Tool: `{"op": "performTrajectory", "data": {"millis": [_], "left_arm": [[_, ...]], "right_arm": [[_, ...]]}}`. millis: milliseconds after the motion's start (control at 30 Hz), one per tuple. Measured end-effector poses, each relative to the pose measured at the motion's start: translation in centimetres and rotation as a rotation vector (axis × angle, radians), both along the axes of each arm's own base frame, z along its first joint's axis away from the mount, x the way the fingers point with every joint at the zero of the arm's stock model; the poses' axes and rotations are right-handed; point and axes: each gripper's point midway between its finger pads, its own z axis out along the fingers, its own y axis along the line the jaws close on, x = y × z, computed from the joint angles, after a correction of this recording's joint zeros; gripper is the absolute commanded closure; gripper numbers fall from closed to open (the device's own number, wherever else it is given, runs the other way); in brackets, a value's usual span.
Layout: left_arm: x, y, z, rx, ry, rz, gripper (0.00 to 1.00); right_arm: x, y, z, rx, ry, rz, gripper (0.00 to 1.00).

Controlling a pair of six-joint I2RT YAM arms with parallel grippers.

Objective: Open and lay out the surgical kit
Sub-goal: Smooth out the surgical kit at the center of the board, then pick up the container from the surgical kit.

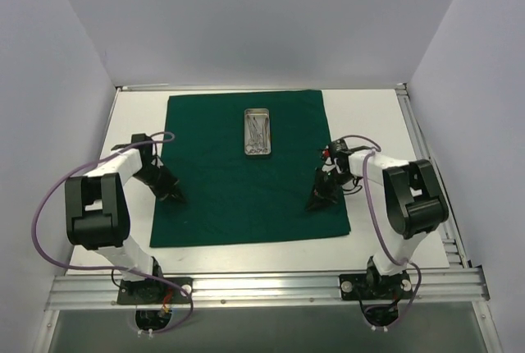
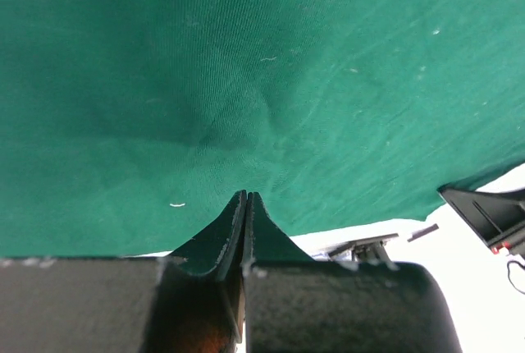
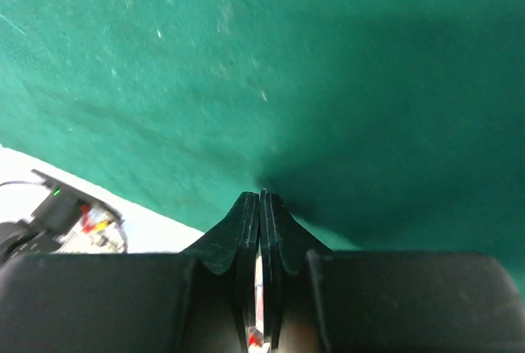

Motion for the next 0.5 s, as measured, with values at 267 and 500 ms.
{"op": "performTrajectory", "data": {"millis": [267,500], "left_arm": [[3.8,1.0,6.9,0.078,-0.272,-0.032,0.69],[5.7,0.4,14.6,0.094,-0.576,-0.093,0.41]], "right_arm": [[8.0,0.5,8.6,-0.074,-0.299,0.006,0.82],[19.4,5.4,14.8,-0.064,-0.628,0.048,0.57]]}}
